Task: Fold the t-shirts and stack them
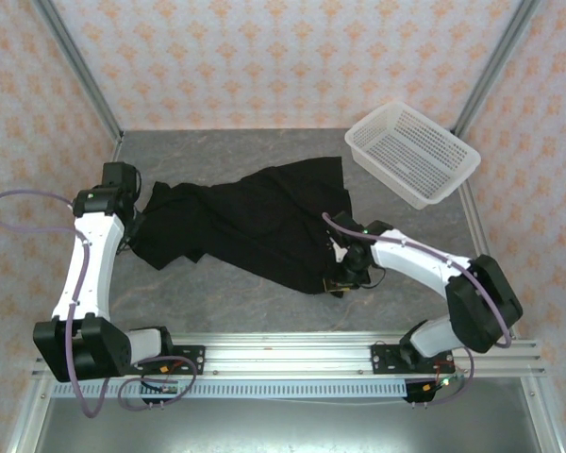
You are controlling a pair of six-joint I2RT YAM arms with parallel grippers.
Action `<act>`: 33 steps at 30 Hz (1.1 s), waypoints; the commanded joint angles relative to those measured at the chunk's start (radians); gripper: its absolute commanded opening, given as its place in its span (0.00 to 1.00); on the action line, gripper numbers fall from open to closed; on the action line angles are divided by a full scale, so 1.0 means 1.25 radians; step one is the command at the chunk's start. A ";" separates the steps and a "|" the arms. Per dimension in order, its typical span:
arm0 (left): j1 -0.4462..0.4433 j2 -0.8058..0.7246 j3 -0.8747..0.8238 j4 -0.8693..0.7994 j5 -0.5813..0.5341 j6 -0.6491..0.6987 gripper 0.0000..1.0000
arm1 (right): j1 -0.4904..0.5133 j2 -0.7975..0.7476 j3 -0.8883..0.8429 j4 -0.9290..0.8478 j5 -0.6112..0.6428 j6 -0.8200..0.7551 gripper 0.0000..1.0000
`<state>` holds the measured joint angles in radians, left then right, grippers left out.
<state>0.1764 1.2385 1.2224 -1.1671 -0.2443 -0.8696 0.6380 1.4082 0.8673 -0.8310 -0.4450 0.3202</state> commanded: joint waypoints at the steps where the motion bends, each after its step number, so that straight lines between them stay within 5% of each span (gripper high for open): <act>1: -0.010 -0.018 0.014 -0.044 -0.043 -0.023 0.00 | -0.005 -0.125 -0.001 -0.075 0.093 0.101 0.52; 3: -0.015 -0.022 0.011 -0.047 -0.038 -0.029 0.00 | -0.033 -0.174 -0.005 -0.095 0.139 0.201 0.58; 8: -0.028 -0.022 0.011 -0.043 -0.022 -0.036 0.00 | -0.185 -0.124 0.013 -0.125 0.069 0.332 0.55; 12: -0.042 -0.010 0.022 -0.046 -0.022 -0.033 0.00 | -0.209 -0.089 -0.090 0.095 -0.050 0.575 0.48; 15: -0.048 -0.008 0.019 -0.043 -0.019 -0.033 0.00 | -0.176 -0.069 -0.159 0.265 -0.034 0.725 0.44; 24: -0.055 -0.017 -0.025 -0.009 -0.001 -0.041 0.00 | -0.156 0.079 -0.099 0.245 0.045 0.670 0.39; 28: -0.055 -0.020 -0.028 -0.002 0.004 -0.039 0.00 | -0.158 0.149 -0.068 0.218 0.059 0.633 0.23; 33: -0.060 -0.029 -0.035 0.000 0.025 -0.048 0.00 | -0.216 0.214 0.067 0.053 0.208 0.485 0.01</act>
<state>0.1108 1.2236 1.1965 -1.1713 -0.2142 -0.9005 0.4141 1.6135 0.8906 -0.7238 -0.3824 1.0515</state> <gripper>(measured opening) 0.057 0.044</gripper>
